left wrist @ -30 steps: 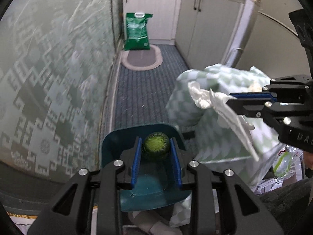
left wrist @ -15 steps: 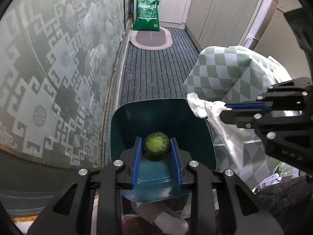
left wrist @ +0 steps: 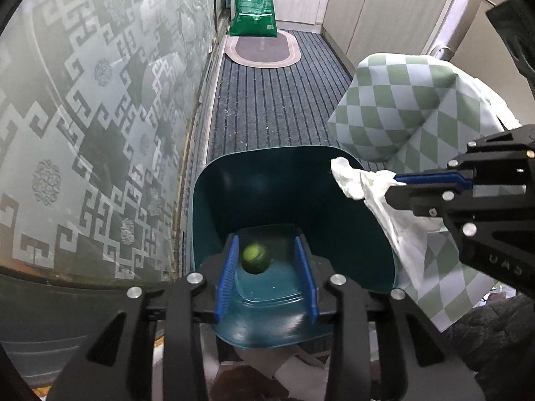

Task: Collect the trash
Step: 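Drop the lime into the teal bin with the left tool while the right tool drops the tissue, then move both tools back over the table toward the tissue packs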

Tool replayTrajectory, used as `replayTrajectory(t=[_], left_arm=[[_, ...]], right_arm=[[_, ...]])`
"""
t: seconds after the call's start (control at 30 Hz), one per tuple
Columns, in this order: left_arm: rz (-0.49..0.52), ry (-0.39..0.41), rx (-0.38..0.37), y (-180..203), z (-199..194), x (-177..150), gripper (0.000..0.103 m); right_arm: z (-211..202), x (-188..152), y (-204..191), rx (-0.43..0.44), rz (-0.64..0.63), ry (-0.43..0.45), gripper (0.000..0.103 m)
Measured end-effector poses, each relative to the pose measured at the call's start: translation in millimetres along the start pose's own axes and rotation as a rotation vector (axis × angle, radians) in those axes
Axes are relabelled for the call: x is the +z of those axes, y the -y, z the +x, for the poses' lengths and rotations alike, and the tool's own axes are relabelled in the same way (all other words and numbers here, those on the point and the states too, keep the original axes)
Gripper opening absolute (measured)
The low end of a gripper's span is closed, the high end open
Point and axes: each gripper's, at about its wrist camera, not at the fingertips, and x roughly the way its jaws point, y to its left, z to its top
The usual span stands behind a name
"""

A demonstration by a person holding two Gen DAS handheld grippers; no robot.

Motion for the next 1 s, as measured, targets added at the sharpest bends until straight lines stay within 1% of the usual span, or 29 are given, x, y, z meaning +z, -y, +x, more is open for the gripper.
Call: replayTrajectory(t=[0.3, 0.37, 0.43, 0.5, 0.6, 0.73, 1.0], left_arm=[[0.001, 0.019, -0.010, -3, -7, -2, 0.037], [0.005, 0.021, -0.008, -3, -8, -3, 0.037], [0.007, 0.021, -0.011, -3, -8, -3, 0.037], [0.008, 0.021, -0.015, -2, -8, -3, 0.037], [0.013, 0.025, -0.017, -2, -10, -4, 0.037], [0.017, 0.048, -0.022, -2, -20, -4, 0.037], [0.017, 0.141, -0.024, 5, -54, 4, 0.037]], right_arm=[[6, 4, -2, 0.001, -0.001, -0.009, 0.007], [7, 5, -1, 0.011, 0.011, -0.009, 0.011], [7, 5, 0, 0.007, 0.016, -0.009, 0.012], [8, 7, 0, 0.014, 0.023, -0.007, 0.016], [5, 8, 0, 0.017, 0.026, 0.003, 0.017], [-5, 11, -1, 0.031, 0.024, 0.038, 0.017], [-44, 12, -4, 0.030, 0.008, 0.141, 0.017]])
